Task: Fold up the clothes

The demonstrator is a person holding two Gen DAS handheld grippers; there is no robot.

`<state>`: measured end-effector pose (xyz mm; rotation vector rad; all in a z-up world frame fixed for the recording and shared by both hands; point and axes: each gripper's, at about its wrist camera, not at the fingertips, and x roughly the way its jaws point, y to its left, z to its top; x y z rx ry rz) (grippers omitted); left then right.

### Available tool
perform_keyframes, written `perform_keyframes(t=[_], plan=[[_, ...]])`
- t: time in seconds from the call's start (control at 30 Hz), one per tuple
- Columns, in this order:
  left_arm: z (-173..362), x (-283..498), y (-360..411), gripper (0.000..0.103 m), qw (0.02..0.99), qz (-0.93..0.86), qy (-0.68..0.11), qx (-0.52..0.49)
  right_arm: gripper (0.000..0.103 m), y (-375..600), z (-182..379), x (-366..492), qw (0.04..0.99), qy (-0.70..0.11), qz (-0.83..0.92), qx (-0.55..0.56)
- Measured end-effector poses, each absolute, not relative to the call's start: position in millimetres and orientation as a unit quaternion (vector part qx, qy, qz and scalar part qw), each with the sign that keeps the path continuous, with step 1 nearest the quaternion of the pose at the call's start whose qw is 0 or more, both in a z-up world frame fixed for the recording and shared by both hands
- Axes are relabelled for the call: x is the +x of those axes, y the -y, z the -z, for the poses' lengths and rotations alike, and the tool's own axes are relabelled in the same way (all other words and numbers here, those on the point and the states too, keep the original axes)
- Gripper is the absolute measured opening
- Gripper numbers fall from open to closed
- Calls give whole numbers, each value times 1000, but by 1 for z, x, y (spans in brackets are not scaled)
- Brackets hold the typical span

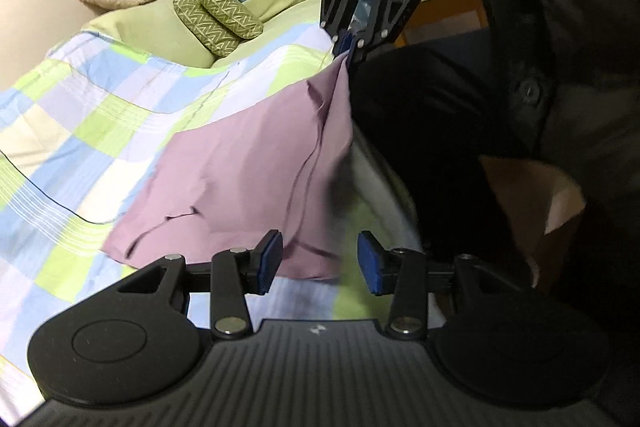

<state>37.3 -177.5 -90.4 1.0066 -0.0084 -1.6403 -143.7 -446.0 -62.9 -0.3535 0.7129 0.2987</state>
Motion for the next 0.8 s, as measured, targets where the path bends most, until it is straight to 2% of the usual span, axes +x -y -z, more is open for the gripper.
perform_keyframes(t=[0.1,0.33,0.5,0.8], plan=[[92,36,180,49,570,701,21,429,7,446,61,-144,909,-349,-143,-176],[122,28,189,50,539,666,111,504,6,448,48,-141,913,-346,-139,-164],[137,36,195,60,512,643,163,545,5,457,32,-138,921,-337,-134,-145],[174,38,210,63,416,600,286,620,5,457,26,-136,921,-340,-124,-145]])
